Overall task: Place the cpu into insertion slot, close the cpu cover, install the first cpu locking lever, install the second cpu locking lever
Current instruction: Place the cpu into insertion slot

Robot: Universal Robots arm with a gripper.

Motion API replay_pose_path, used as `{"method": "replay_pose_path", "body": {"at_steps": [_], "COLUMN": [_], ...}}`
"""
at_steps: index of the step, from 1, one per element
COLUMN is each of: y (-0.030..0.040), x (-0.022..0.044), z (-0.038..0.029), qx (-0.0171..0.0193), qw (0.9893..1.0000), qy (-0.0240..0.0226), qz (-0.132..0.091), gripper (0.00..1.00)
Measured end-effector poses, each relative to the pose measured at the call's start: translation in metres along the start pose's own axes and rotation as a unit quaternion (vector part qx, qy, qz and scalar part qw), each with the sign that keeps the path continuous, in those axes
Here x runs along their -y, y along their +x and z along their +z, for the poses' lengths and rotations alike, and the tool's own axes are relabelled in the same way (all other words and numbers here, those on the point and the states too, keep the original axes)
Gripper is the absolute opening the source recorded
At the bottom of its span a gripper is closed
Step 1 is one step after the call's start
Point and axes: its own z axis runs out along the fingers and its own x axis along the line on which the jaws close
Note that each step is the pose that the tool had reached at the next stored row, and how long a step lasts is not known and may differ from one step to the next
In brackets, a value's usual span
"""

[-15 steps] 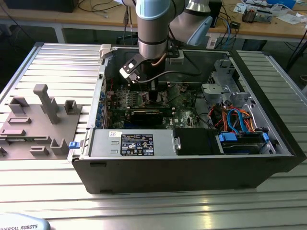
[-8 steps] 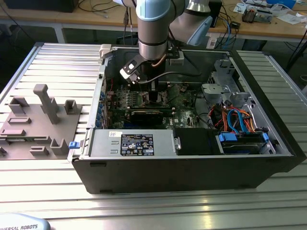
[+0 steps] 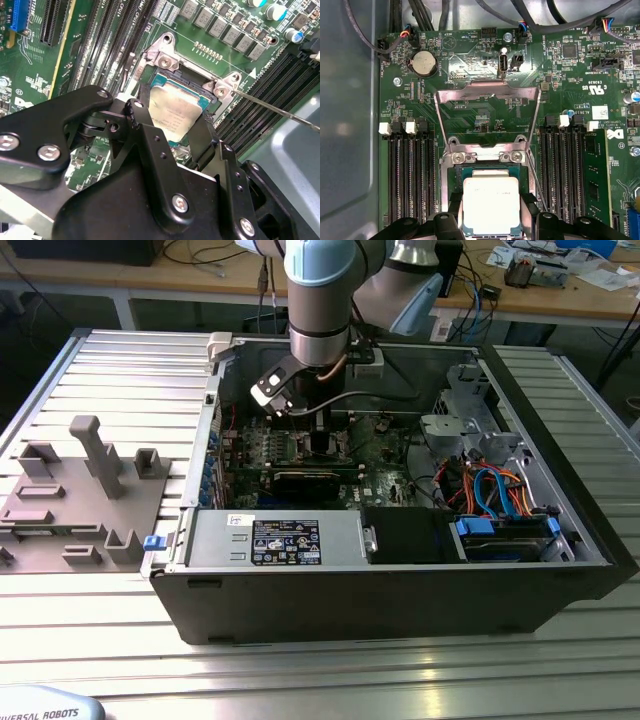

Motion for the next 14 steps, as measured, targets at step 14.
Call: {"method": "replay_pose_path", "body": {"at_steps": [14], "y": [0.0011], "x": [0.001], "z": [0.0009], "qx": [-0.0001], "qw": [1.0], "qy": [0.0], "qz": [0.0], "gripper": [0.54]}}
